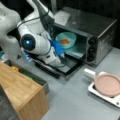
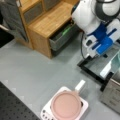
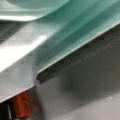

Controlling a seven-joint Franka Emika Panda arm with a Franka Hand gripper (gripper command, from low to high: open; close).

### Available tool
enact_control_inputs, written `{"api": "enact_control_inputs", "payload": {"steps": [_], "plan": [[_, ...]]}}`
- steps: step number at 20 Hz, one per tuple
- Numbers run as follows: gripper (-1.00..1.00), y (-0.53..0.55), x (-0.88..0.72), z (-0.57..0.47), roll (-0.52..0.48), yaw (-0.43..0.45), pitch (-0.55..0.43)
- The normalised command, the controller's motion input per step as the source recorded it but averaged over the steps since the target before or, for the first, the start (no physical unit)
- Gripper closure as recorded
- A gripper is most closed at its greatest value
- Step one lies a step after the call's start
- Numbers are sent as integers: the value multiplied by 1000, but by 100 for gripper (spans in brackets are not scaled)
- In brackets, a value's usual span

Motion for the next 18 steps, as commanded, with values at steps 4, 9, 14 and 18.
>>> {"api": "enact_control_inputs", "payload": {"steps": [4,9,14,18], "plan": [[-100,-135,206,414,-82,141,188],[-100,-4,197,241,-159,-2,193],[-100,210,146,40,-277,-152,150],[-100,363,130,-34,-365,-234,93]]}}
